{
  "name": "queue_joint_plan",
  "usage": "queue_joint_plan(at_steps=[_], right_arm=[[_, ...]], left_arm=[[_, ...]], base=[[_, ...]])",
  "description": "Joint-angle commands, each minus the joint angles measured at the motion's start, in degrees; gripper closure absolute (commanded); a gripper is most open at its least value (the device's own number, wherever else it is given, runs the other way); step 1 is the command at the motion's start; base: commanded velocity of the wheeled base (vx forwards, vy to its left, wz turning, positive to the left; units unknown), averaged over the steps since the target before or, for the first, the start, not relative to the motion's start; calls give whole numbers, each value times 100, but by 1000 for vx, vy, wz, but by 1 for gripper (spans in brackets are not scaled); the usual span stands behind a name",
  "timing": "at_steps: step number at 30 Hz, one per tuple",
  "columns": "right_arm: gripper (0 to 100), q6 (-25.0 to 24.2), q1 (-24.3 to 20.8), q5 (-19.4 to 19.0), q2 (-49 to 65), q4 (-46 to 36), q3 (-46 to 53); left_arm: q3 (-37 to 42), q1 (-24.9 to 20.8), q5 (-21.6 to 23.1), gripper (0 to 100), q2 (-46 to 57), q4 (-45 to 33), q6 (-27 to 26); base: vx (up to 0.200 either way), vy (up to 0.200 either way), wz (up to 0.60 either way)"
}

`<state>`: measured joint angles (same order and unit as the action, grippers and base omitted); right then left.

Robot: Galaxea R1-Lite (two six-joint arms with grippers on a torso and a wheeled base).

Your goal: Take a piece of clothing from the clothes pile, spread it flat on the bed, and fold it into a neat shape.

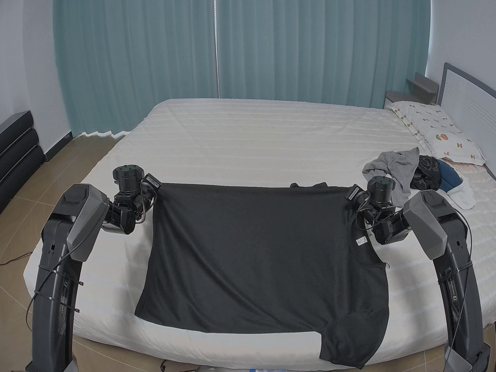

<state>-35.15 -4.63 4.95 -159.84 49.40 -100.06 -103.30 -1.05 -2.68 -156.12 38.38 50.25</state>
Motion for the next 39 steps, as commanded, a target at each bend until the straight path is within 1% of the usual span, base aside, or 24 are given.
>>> queue_joint_plan(at_steps=[1, 7, 12, 13, 14, 18, 19, 20, 21, 26, 28, 29, 34, 36, 37, 39], right_arm=[[0, 8, -11, -12, -12, 0, 13], [0, 8, 15, -12, 76, 17, 356], [0, 8, 138, -99, 551, 202, 962], [0, -19, 156, -143, 788, 228, 1252], [0, -45, 208, -258, 1113, 281, 1674], [0, -54, 235, -565, 1887, 501, 2948], [0, -54, 235, -565, 1887, 501, 2948], [0, -54, 208, -732, 2282, 668, 3713], [0, -54, 191, -785, 2467, 764, 4038], [0, -221, 182, -803, 3434, 1178, 5550], [0, -432, 191, -811, 3732, 1195, 5902], [0, -616, 191, -811, 3926, 1178, 6148], [0, -871, 173, -767, 4435, 1318, 6912], [0, -959, 164, -767, 4497, 1318, 7053], [0, -1100, 94, -803, 4567, 1318, 7281], [0, -1161, -3, -803, 4559, 1318, 7431]], left_arm=[[47, -9, 5, 0, -14, 3, 2], [188, -62, 13, 0, 21, 12, 2], [592, -45, 13, 0, 276, 38, 11], [812, -27, 13, 0, 478, 38, 29], [1225, -27, 22, 0, 803, 65, 161], [2156, -27, 119, 0, 1629, 82, 635], [2156, -27, 119, 0, 1629, 82, 635], [2622, -18, 295, 0, 2016, 74, 688], [2833, -1, 365, 0, 2165, 74, 688], [4143, 114, 699, 0, 3114, 74, 706], [4600, 122, 813, 0, 3440, 74, 706], [4987, 114, 883, 0, 3703, 74, 697], [6182, 43, 1042, 0, 4503, 82, 714], [6340, 26, 1094, 0, 4617, 82, 741], [6630, -18, 1226, 0, 4802, 82, 802], [6823, -53, 1349, 0, 4925, 82, 855]], base=[[0, 0, 0], [0, 0, 0], [0, 0, 0], [0, 0, 0], [0, 0, 0], [0, 0, 0], [0, 0, 0], [0, 0, 0], [0, 0, 0], [0, 0, 0], [0, 0, 0], [0, 0, 0], [0, 0, 0], [0, 0, 0], [0, 0, 0], [0, 0, 0]])
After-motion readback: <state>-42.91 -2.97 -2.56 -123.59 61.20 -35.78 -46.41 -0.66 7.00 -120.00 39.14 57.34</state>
